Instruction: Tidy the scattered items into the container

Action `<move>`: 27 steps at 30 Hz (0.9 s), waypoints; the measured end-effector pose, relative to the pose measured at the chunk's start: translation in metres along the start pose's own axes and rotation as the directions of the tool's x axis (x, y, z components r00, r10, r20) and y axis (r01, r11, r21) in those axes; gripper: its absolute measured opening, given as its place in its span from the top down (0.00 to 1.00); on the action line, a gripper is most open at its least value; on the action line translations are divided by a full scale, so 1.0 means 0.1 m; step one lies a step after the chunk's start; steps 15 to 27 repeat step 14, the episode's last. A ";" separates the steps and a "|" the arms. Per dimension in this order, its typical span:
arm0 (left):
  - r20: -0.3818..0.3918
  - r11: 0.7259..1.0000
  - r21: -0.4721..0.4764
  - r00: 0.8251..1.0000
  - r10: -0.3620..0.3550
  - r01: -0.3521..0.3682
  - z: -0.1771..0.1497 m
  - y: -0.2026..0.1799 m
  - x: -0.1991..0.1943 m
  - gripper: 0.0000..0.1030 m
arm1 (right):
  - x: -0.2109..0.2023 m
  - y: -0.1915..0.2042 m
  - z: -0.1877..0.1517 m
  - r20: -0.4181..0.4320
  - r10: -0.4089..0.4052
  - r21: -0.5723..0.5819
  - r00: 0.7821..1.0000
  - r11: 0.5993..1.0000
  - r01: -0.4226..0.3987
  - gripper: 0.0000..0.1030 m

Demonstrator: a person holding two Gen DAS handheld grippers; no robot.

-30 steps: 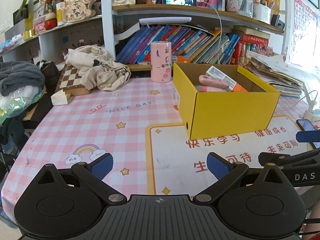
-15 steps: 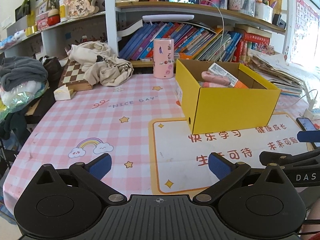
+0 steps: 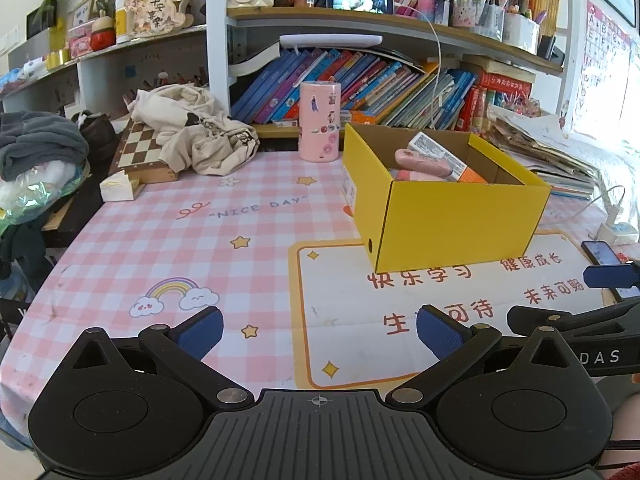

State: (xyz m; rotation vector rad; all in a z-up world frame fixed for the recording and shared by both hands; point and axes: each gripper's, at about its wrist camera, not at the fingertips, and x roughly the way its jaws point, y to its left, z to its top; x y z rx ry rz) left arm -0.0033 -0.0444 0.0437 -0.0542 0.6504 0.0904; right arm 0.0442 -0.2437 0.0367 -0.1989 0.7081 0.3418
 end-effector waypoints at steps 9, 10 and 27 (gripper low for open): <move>0.005 0.999 -0.032 1.000 -0.021 0.021 -0.03 0.03 -0.03 0.00 | 0.00 0.05 0.02 -0.005 -0.001 -0.014 1.000 1.000 0.000 0.02; 0.009 0.999 -0.041 0.999 -0.035 0.035 -0.03 0.04 -0.03 0.00 | -0.01 0.06 0.01 -0.006 -0.001 -0.018 1.000 1.000 0.001 0.02; 0.008 0.997 -0.069 0.999 -0.042 0.043 -0.03 0.04 -0.02 0.00 | 0.00 0.08 0.01 -0.015 0.011 -0.050 1.000 0.999 -0.011 0.02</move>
